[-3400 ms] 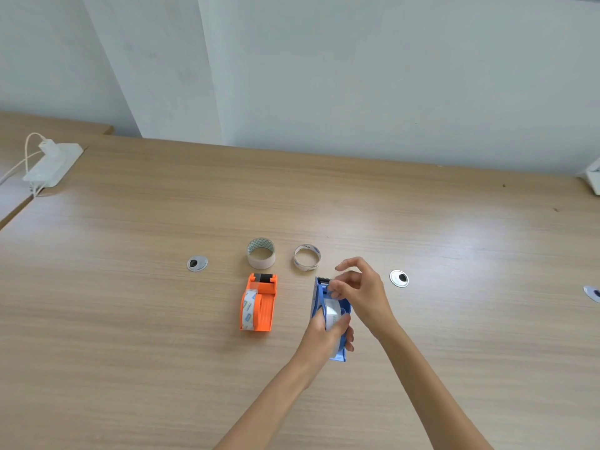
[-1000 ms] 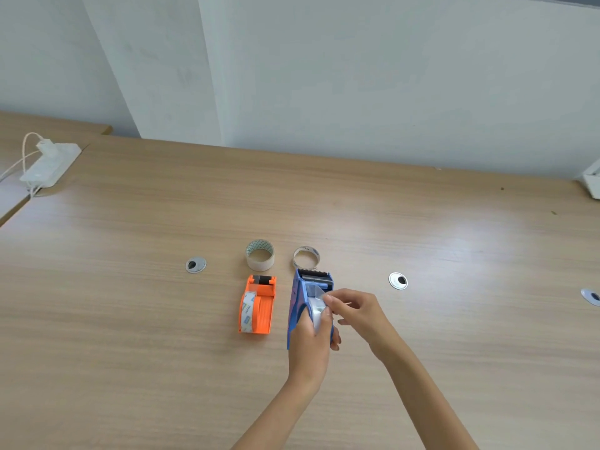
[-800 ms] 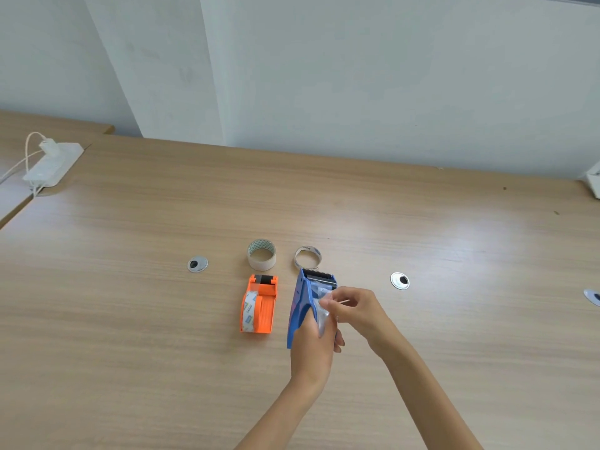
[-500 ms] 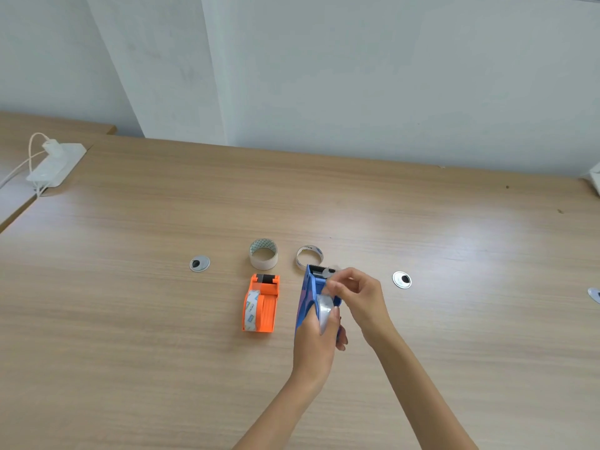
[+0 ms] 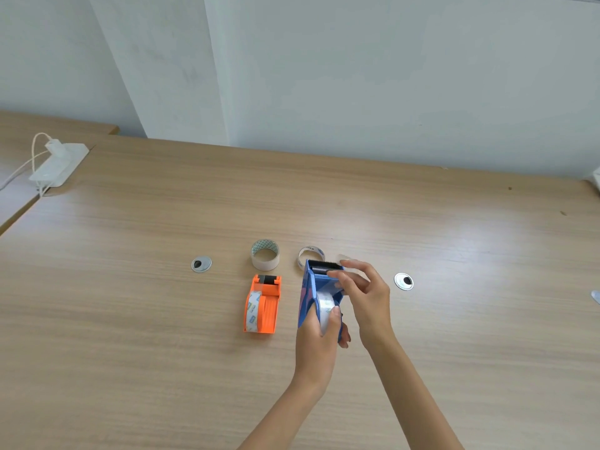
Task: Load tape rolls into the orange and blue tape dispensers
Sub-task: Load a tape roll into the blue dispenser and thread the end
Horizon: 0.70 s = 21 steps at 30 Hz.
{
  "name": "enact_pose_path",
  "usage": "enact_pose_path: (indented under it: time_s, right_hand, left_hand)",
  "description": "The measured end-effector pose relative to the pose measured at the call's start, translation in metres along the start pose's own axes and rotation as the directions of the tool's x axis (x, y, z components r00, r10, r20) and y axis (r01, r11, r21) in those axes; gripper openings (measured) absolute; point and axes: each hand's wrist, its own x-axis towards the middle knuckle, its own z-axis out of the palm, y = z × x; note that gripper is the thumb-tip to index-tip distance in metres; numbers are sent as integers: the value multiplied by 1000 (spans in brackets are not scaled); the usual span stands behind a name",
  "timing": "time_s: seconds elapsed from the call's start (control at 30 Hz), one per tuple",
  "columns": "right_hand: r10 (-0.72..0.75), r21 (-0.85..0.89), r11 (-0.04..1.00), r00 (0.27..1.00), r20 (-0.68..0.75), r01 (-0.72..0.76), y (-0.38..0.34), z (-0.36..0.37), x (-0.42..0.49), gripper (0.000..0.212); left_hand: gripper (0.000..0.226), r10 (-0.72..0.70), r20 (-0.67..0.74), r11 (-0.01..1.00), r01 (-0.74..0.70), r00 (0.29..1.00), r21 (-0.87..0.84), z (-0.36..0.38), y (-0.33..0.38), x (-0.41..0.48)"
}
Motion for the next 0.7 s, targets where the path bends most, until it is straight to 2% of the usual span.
enact_pose_path:
  time_s: [0.13,0.2,0.27,0.37,0.47,0.6,0.7]
  right_hand:
    - [267,294,927,961,-75,-234,6,1,-4,11]
    - [327,307,908,940,-95,-285,11,1,-5,9]
    - [294,227,939,947,-133,-260,14,3,-7,7]
    - [95,-12,995,974,-206,-99,10,2,-6,4]
    - [-39,-126,992,995,-88,28,-2,0,1,10]
    - [-33,-169,984,990,138,57,-12,5,14,13]
    - [-25,-179,982,977,210,64,-14,9,19,14]
  left_hand:
    - [15,34,-33,997,-32,999,65,2,-3,-2]
    - [15,52,-52,994,-47,997,96,5,-5,-3]
    - [14,68,-67,990,-59,995,124,6,-5,-3]
    - [14,55,-62,993,-48,997,106,7,-5,-3]
    - [14,0,-11,998,0,1000,67,5,-4,-5]
    - [20,-95,55,993,99,994,-71,-1,0,-2]
    - [34,-111,-4,992,111,994,-58,-5,1,5]
